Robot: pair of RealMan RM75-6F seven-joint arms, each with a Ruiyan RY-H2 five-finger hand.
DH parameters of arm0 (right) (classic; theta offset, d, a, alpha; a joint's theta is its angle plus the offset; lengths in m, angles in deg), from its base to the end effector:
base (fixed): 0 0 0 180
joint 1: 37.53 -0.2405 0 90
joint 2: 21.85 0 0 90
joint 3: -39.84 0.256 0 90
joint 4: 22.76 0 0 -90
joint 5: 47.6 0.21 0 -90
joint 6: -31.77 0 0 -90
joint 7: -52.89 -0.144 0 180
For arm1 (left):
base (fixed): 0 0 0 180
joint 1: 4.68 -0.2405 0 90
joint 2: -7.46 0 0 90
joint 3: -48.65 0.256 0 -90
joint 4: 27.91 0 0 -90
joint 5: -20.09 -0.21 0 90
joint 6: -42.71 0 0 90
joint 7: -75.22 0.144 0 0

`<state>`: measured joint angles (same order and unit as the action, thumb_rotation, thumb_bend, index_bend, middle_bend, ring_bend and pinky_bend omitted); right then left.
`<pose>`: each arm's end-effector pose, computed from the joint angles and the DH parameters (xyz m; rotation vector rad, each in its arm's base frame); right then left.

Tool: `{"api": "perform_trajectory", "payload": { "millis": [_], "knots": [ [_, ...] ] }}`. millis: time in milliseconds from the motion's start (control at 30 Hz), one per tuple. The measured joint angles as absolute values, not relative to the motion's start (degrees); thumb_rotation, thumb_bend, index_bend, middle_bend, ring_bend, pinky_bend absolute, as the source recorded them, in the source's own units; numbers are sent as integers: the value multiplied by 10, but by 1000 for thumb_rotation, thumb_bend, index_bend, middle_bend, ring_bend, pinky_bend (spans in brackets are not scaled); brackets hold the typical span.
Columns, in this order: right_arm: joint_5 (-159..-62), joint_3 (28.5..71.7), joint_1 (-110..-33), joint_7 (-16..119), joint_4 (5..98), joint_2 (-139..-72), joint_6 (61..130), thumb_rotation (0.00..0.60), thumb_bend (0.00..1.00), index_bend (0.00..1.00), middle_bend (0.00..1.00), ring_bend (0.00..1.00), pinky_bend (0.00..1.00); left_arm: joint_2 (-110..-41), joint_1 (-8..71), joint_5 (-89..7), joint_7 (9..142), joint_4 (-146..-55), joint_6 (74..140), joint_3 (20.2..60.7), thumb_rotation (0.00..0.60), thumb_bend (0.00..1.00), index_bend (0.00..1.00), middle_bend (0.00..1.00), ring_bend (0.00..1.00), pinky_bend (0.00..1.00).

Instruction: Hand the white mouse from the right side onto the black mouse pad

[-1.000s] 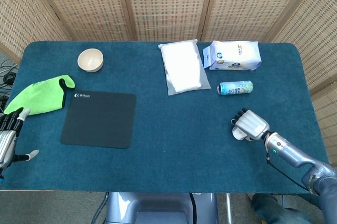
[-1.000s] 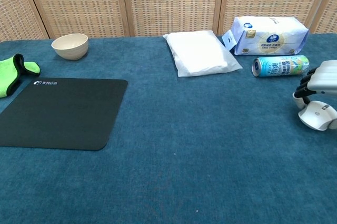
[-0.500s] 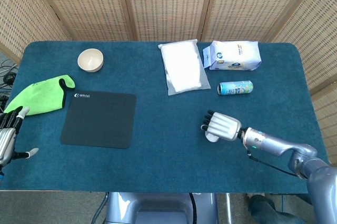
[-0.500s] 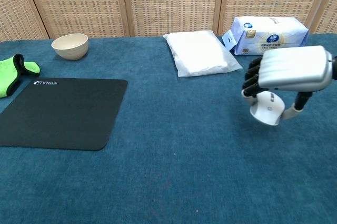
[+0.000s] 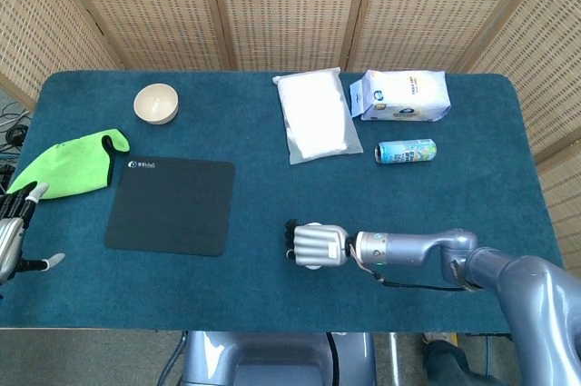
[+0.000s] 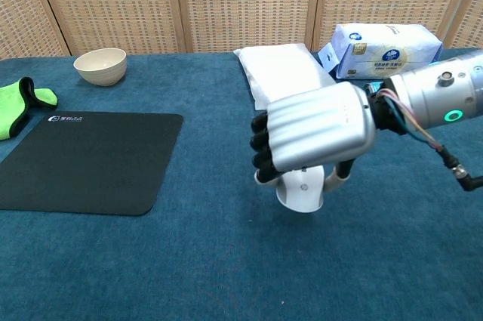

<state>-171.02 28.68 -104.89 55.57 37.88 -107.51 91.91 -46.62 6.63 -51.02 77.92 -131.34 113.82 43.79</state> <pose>-0.0923 -0.3466 -0.0275 2.6799 0.6453 0.8159 -0.3032 0.2141 0.1801 -1.3643 -1.0910 -0.7417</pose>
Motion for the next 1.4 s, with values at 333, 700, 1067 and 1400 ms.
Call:
{"api": "perform_trajectory", "payload": {
  "millis": [333, 700, 1067, 1400],
  "knots": [
    [-1729, 292, -1098, 580, 355, -1124, 884, 600, 874, 497, 465, 380, 340, -462, 73, -507, 759, -1303, 1122, 438, 600, 28, 0, 0, 0, 0],
    [-1711, 295, -1122, 580, 308, -1157, 858, 600, 863, 497, 425, 341, 340, -459, 77, -500, 743, -1295, 1109, 436, 600, 28, 0, 0, 0, 0],
    [-1687, 293, -1126, 635, 306, -1166, 814, 600, 2, 31, 0, 0, 87, -453, 75, -502, 719, -1289, 1108, 437, 600, 29, 0, 0, 0, 0],
    [-1666, 306, -1115, 704, 399, -1084, 824, 600, 2, 17, 0, 0, 74, -448, 72, -520, 700, -1286, 1112, 440, 600, 29, 0, 0, 0, 0]
  ]
}}
